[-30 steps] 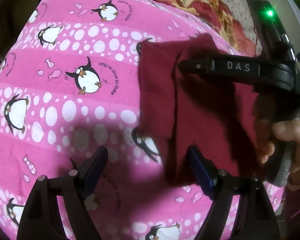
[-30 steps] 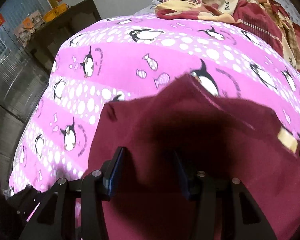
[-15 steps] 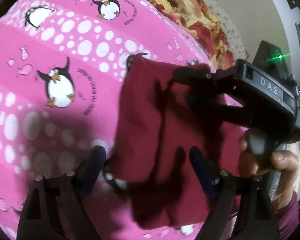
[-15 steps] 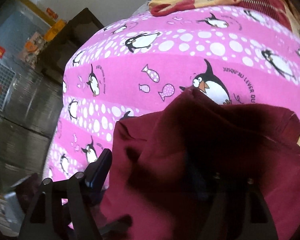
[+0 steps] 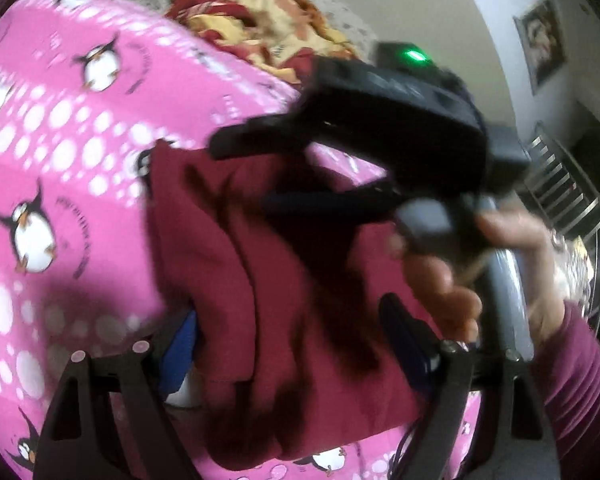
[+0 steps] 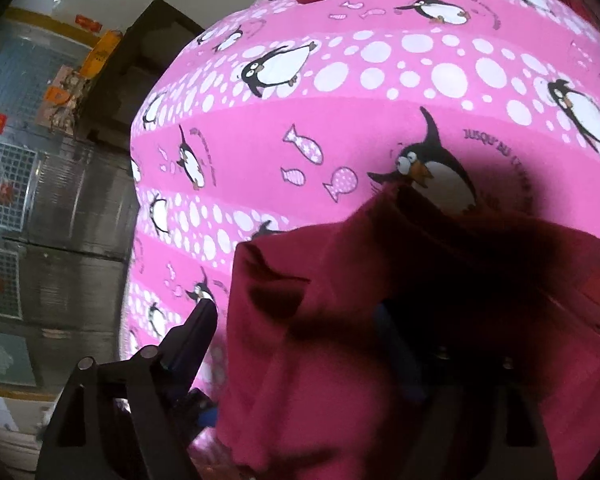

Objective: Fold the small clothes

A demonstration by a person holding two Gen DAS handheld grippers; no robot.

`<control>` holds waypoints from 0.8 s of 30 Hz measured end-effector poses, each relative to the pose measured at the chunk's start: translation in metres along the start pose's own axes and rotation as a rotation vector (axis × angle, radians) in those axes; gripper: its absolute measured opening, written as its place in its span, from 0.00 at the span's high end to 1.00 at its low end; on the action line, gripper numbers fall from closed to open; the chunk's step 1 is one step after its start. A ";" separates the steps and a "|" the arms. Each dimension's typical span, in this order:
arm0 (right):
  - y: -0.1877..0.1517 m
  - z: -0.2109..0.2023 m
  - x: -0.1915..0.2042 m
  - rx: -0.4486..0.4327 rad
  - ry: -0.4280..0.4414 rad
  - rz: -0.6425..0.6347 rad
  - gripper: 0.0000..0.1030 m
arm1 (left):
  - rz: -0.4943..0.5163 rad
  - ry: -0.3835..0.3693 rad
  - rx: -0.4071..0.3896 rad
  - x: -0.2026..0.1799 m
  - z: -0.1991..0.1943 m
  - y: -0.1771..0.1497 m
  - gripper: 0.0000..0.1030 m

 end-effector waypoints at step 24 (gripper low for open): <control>-0.033 0.017 0.015 0.080 -0.273 -0.317 0.77 | 0.000 0.091 0.044 0.004 0.005 -0.011 0.17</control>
Point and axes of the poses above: each gripper's, at about its wrist camera, not at the fingertips, and z roughly the way its jaws point, x to its left, y to its top, the point moved 9 cm from there along z, roughly the way its jaws point, and after that the axes turned 4 degrees about x, right-handed, at the moved point
